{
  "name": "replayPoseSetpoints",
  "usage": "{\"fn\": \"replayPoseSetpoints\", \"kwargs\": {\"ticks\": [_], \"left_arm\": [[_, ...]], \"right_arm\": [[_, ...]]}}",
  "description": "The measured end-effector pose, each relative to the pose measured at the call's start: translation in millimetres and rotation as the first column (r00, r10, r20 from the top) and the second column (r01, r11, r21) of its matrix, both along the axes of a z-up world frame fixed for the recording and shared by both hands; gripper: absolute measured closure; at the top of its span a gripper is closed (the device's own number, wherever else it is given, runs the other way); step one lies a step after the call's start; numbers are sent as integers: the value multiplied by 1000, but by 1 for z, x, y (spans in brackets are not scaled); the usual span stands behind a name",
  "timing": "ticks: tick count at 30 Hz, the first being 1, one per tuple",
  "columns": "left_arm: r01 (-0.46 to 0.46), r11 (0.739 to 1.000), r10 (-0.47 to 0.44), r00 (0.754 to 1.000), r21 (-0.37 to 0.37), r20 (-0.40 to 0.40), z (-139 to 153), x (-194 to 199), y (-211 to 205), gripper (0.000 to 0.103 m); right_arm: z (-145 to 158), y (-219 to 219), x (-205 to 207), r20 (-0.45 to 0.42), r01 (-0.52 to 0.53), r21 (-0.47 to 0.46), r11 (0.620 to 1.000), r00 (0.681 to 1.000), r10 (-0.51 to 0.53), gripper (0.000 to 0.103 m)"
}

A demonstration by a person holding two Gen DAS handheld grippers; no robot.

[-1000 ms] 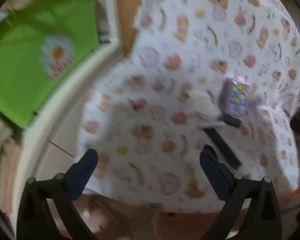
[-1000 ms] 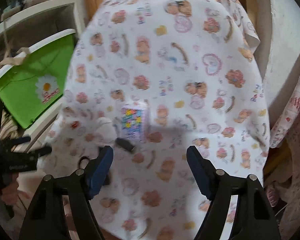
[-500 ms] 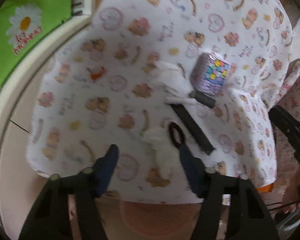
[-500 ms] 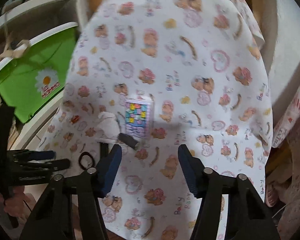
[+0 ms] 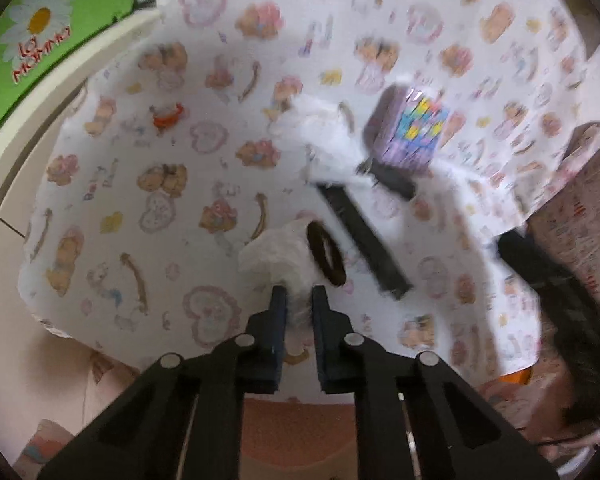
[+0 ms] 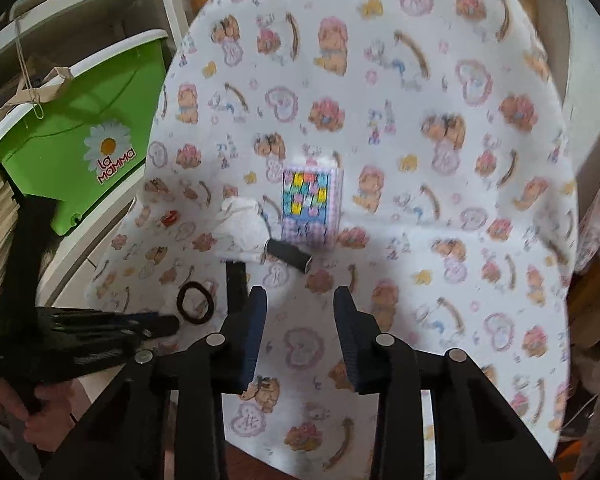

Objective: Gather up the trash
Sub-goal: 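Grasp the white tissue with the left tool while the right tool grasps the black stick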

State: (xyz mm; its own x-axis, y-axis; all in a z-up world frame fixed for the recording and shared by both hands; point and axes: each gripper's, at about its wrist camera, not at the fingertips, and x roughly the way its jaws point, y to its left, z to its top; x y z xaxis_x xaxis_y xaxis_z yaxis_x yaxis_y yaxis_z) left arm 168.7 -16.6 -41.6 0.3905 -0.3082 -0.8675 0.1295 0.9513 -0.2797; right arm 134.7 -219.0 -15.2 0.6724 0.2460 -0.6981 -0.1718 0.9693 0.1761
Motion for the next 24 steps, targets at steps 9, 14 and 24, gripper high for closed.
{"fn": "replayPoseSetpoints", "kwargs": {"ticks": [9,14,24], "left_arm": [[-15,996,-6,974,89,225,48,-23,21,92],[-13,994,-15,966,105,256,49,-13,15,92],[-42,998,26,953,47,303,58,-26,17,92]], "right_arm": [[-16,32,5,-45,-102,11,995,994,102,65],[-33,55,13,-60,-127,-83,988,991,122,65],[-58,71,17,-79,-158,-93,983,985,151,82]]}}
